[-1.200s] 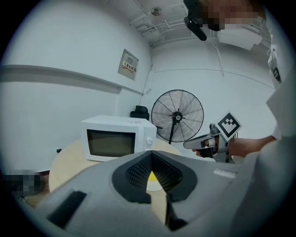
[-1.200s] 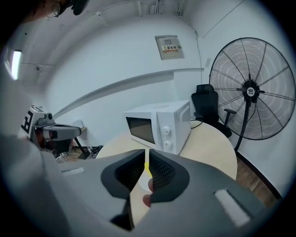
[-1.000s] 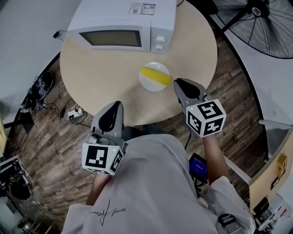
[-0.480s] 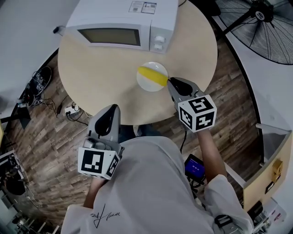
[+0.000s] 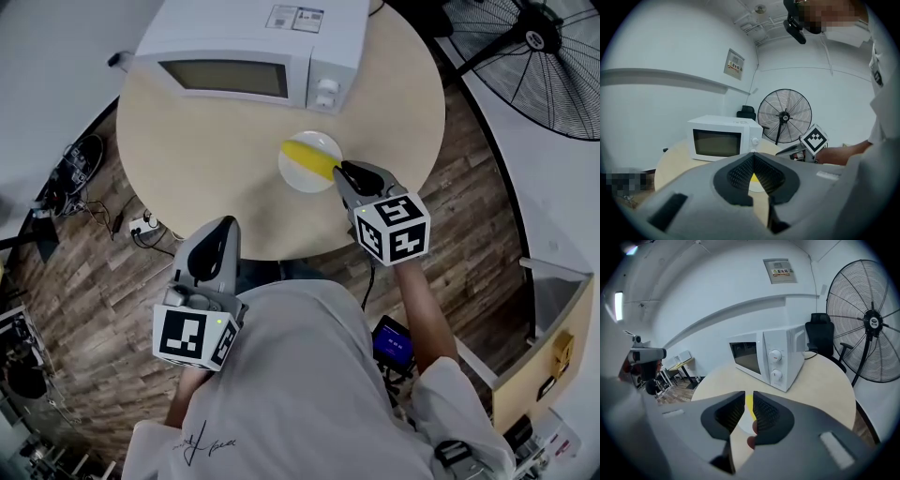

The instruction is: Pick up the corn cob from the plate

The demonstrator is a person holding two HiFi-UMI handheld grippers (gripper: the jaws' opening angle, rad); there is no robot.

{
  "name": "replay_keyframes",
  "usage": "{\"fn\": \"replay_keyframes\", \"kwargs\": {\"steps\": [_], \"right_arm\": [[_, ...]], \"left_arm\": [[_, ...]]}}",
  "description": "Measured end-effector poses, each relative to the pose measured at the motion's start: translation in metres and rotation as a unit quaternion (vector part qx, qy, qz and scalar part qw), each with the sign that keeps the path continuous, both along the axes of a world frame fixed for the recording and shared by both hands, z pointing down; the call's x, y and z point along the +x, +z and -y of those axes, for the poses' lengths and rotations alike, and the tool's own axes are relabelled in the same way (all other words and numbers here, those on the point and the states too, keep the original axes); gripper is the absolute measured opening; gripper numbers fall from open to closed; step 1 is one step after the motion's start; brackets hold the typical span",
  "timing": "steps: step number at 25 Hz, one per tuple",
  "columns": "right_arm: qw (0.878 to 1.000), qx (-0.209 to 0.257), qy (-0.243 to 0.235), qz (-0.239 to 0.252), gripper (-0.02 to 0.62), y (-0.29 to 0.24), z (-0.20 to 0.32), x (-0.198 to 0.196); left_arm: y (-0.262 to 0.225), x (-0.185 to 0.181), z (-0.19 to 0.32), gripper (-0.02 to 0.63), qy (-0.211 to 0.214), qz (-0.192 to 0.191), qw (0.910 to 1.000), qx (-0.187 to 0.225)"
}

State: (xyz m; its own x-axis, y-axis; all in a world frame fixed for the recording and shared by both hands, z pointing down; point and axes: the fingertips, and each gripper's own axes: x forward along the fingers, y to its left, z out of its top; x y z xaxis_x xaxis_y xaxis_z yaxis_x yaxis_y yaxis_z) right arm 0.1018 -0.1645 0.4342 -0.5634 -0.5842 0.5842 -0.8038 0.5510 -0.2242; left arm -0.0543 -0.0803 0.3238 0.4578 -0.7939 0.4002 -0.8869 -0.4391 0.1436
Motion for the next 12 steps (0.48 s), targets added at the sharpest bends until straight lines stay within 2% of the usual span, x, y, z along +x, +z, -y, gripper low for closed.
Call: {"fn": "replay_keyframes", "kwargs": {"steps": [12], "right_arm": [[0.999,-0.020,-0.021,-0.018,0.080,0.023,0.008,-0.012]], "left_arm": [[0.009,-0.008,-0.002,-0.006,-0.006,-0.002,0.9999,-0.011]]}}
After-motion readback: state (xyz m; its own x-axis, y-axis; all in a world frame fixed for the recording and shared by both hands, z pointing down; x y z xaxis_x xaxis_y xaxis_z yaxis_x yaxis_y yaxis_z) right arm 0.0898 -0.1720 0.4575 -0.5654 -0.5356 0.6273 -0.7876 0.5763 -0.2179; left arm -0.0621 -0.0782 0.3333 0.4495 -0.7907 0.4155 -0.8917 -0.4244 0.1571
